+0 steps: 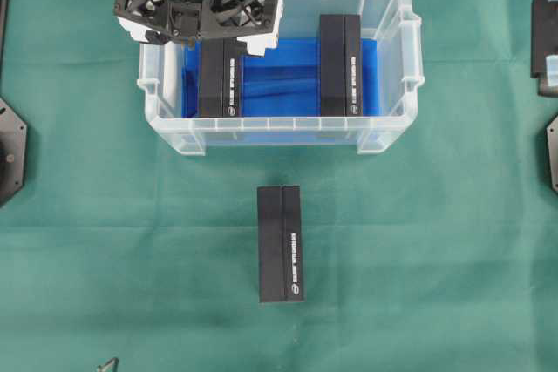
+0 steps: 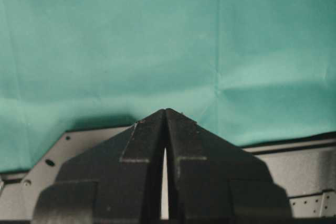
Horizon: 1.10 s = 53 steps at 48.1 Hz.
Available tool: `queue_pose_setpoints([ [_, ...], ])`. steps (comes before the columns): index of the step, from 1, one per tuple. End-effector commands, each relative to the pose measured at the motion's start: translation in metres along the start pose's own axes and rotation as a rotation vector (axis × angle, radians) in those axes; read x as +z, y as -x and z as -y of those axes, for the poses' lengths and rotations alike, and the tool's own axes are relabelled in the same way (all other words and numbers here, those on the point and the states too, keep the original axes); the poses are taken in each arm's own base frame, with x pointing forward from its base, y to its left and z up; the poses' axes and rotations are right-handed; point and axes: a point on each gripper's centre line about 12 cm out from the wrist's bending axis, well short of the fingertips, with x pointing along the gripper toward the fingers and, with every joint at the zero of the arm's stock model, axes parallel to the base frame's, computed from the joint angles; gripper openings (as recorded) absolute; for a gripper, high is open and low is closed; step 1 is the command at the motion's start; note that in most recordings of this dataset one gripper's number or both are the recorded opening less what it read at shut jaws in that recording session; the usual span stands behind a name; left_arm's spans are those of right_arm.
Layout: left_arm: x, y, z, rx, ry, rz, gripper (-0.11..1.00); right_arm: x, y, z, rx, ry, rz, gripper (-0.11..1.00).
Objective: Take the box out of the case with the left arm.
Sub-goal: 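Lower the open left gripper over the left black box in the case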
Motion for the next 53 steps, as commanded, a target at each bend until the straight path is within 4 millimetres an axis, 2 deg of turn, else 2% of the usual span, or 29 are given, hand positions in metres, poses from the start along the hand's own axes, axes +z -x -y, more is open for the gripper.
queue_pose_setpoints([
  [1, 0.0, 0.003, -0.001, -0.011, -0.003, 0.015, 0.85, 0.002, 0.003, 0.0, -0.001, 0.0, 0.014, 0.0],
  [24, -0.006, -0.038, -0.011, 0.001, 0.026, 0.009, 0.85, 0.002, 0.003, 0.001, -0.001, -0.002, 0.014, 0.0],
  [40, -0.008, -0.07, -0.011, 0.002, 0.042, 0.006, 0.85, 0.002, 0.003, 0.0, 0.001, 0.0, 0.014, 0.0],
  [53, -0.011, -0.081, -0.015, 0.02, 0.039, -0.001, 0.85, 0.002, 0.003, 0.0, 0.001, -0.002, 0.014, 0.0],
])
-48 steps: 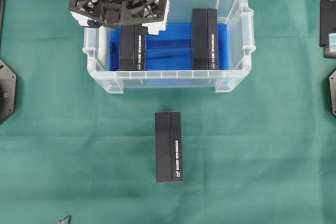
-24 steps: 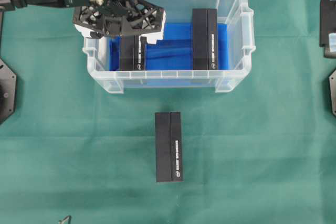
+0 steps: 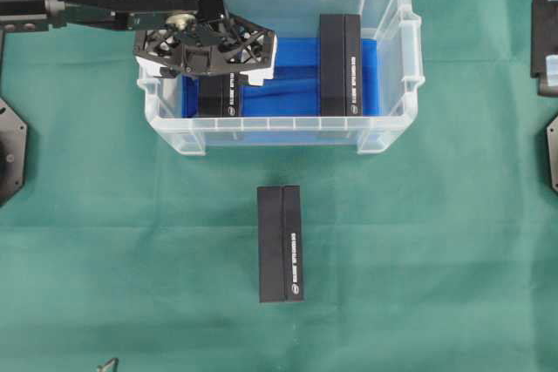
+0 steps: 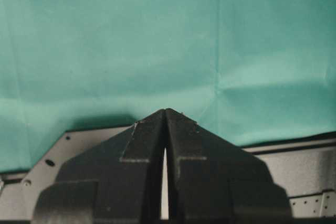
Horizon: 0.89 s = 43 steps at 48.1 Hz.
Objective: Take the box out of the case with the left arm.
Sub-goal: 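Close the left gripper on the left box and tip it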
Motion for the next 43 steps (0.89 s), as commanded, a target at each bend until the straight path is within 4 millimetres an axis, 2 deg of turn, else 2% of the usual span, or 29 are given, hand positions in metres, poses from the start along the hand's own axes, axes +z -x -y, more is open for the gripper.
queue_pose_setpoints([
  [1, 0.001, 0.007, 0.001, -0.026, -0.002, 0.013, 0.85, 0.002, 0.004, 0.0, 0.001, -0.002, 0.015, 0.0],
  [27, 0.002, -0.015, 0.006, -0.035, 0.006, 0.013, 0.85, 0.002, 0.004, 0.0, 0.001, -0.002, 0.017, 0.0],
  [43, 0.002, -0.019, 0.007, -0.032, 0.007, 0.012, 0.85, 0.002, 0.004, 0.0, 0.001, -0.002, 0.015, 0.0],
])
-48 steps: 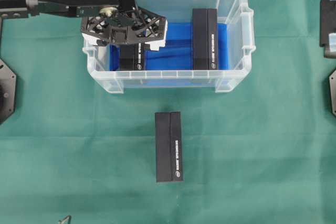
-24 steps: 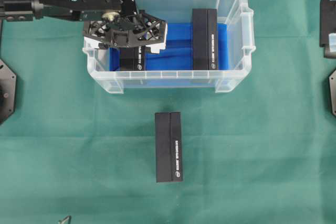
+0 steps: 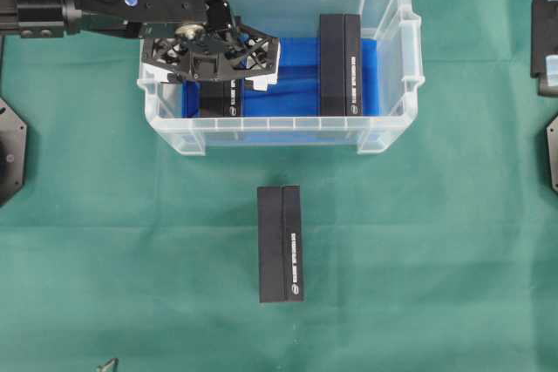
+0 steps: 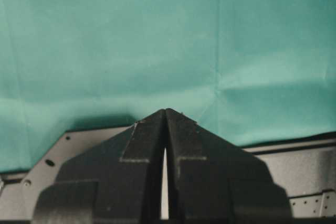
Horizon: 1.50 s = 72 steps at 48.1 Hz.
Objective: Take the box out of the case with the left arm.
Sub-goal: 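Close the left gripper on the left box and tip it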
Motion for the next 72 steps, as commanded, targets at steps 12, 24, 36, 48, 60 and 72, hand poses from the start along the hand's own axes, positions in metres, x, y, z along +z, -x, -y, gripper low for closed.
queue_pose_setpoints([
  [12, 0.001, 0.004, 0.005, -0.044, 0.014, 0.009, 0.79, 0.002, 0.003, 0.0, 0.001, -0.002, 0.014, 0.0],
  [24, -0.003, 0.006, 0.013, -0.098, 0.021, 0.003, 0.64, 0.002, 0.003, 0.0, 0.004, -0.002, 0.013, 0.0],
  [36, -0.007, 0.009, 0.014, -0.101, 0.03, 0.0, 0.64, 0.002, 0.003, 0.0, 0.004, -0.004, 0.015, 0.0],
  [48, -0.007, 0.028, 0.016, -0.142, 0.035, 0.01, 0.64, 0.002, 0.003, 0.0, 0.004, -0.002, 0.015, 0.0],
  [60, -0.002, 0.074, 0.019, -0.147, 0.039, 0.014, 0.63, 0.002, 0.003, 0.0, 0.004, -0.004, 0.015, 0.0],
  [72, 0.006, 0.139, 0.014, -0.191, 0.06, 0.033, 0.63, 0.002, 0.004, 0.0, 0.002, -0.001, 0.018, 0.0],
])
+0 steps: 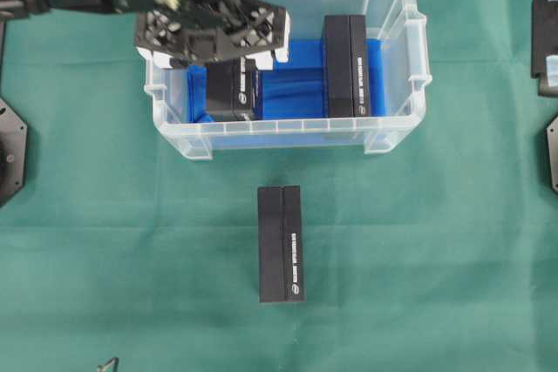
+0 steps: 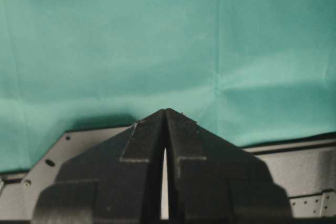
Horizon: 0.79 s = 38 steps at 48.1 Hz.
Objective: Take the box out of the case with the left arm.
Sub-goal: 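Close the left gripper on the left box and tip it, then lift the gripped left box up out of the case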
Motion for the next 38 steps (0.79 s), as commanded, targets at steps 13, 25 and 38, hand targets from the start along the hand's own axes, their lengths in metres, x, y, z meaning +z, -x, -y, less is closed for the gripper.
queue_pose_setpoints([
  [13, 0.011, 0.097, 0.002, -0.097, 0.017, 0.031, 0.64, 0.002, 0.003, 0.001, 0.0, -0.002, 0.019, 0.0],
  [25, 0.013, 0.118, 0.0, -0.085, 0.022, 0.029, 0.64, 0.002, 0.003, 0.001, 0.0, -0.003, 0.019, 0.0],
  [38, 0.013, 0.118, 0.001, -0.085, 0.025, 0.029, 0.64, 0.002, 0.003, 0.0, 0.0, -0.002, 0.019, 0.0],
])
